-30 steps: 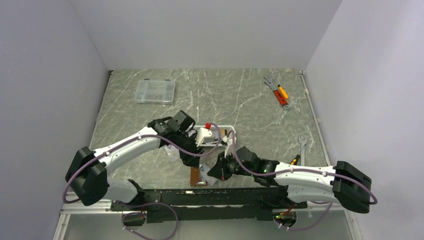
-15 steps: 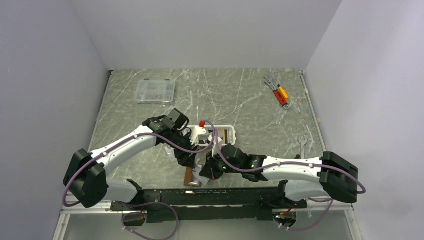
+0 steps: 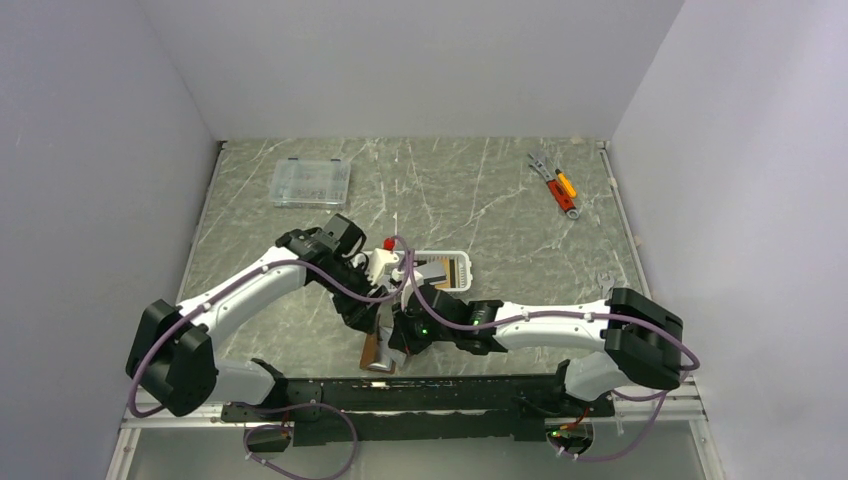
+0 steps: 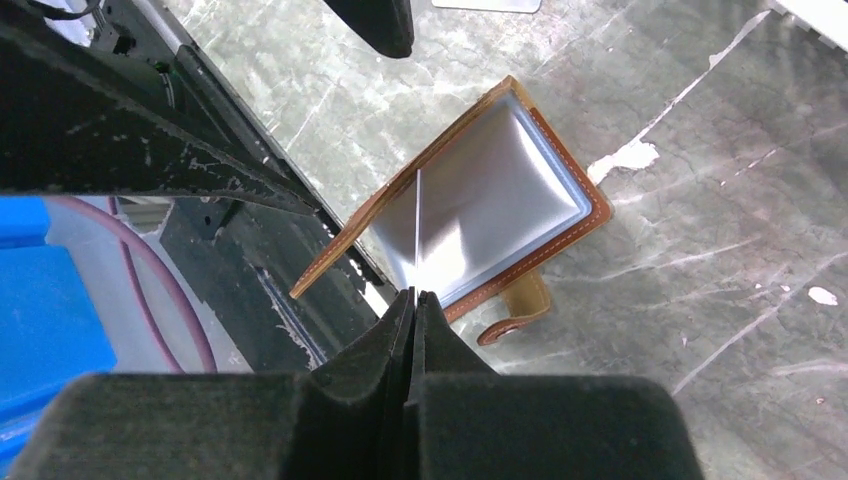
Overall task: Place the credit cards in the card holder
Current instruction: Open the card holder at the center of the board.
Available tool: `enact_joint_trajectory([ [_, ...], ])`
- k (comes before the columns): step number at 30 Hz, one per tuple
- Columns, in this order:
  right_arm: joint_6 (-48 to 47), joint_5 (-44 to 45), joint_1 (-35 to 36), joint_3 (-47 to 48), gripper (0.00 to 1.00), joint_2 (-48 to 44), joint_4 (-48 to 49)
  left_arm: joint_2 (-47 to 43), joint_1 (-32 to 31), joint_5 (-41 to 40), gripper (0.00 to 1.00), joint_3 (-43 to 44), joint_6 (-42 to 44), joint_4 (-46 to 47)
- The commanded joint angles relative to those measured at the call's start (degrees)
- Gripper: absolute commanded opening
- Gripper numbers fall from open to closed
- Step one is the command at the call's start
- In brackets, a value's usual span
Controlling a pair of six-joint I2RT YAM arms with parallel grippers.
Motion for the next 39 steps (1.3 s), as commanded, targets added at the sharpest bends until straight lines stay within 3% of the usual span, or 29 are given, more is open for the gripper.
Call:
enact_joint_trajectory([
  [1,-4.0,-0.1,1.1,4.9,0.00,1.8,1.0,-5.3,-1.1,3.3,0.60,0.3,5.9,-1.5],
  [4,-4.3,0.0,1.2,5.6,0.00,2.5,1.2,-10.3,-1.8,2.6,0.61,-1.6,7.2,0.0],
  [9,-3.8,-0.3,1.2,5.8,0.00,3.7,1.7,-12.8,-8.6,-5.1,0.65,-4.0,7.1,1.9],
  [11,-3.5,-0.3,1.1,5.9,0.00,4.4,1.9,-12.7,-10.8,-5.9,0.74,-3.9,6.3,2.3],
  [13,-3.3,-0.5,1.1,5.9,0.00,5.3,2.4,-12.2,-12.7,-7.0,0.97,-4.0,5.1,2.4],
  [14,-3.3,-0.6,1.2,5.9,0.00,5.9,2.6,-12.0,-13.3,-8.0,0.99,-4.0,4.4,2.7],
  [21,-2.2,-0.3,1.0,4.1,0.00,9.5,3.7,-12.4,-15.9,-17.6,0.99,-4.8,7.2,3.3],
  [28,0.7,9.4,0.6,1.7,0.00,9.0,1.1,-12.5,-16.5,-15.3,0.99,-3.7,7.6,2.4],
  [35,5.2,16.5,0.7,-3.2,0.00,7.4,3.0,-8.3,-27.5,-19.4,0.99,-3.6,11.9,4.3],
  [39,9.4,23.0,0.1,-6.0,0.00,6.7,0.2,-3.9,-29.2,-21.6,0.99,-2.5,16.7,5.8],
])
